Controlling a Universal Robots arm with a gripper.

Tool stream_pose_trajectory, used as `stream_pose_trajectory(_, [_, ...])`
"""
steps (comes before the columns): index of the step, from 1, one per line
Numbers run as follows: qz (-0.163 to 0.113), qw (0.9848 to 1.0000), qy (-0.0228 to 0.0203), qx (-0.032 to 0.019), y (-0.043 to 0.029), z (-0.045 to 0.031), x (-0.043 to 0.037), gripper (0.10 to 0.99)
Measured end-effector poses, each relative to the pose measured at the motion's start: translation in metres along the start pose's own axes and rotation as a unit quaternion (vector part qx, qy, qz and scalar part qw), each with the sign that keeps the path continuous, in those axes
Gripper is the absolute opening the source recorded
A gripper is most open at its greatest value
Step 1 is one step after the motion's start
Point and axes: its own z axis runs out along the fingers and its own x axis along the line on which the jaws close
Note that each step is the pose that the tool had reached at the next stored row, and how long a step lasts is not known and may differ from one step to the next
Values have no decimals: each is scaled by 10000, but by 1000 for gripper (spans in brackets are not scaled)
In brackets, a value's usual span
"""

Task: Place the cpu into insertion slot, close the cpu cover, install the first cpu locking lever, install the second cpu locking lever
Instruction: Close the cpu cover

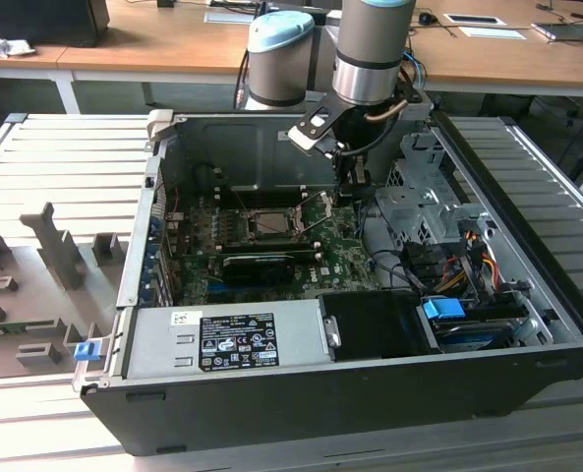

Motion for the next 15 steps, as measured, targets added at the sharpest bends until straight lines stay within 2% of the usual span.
stream_pose_trajectory(4, [0,10000,1,0,-118,3,0,106])
stream_pose_trajectory(15, [-2,10000,3,0,-177,2,2,106])
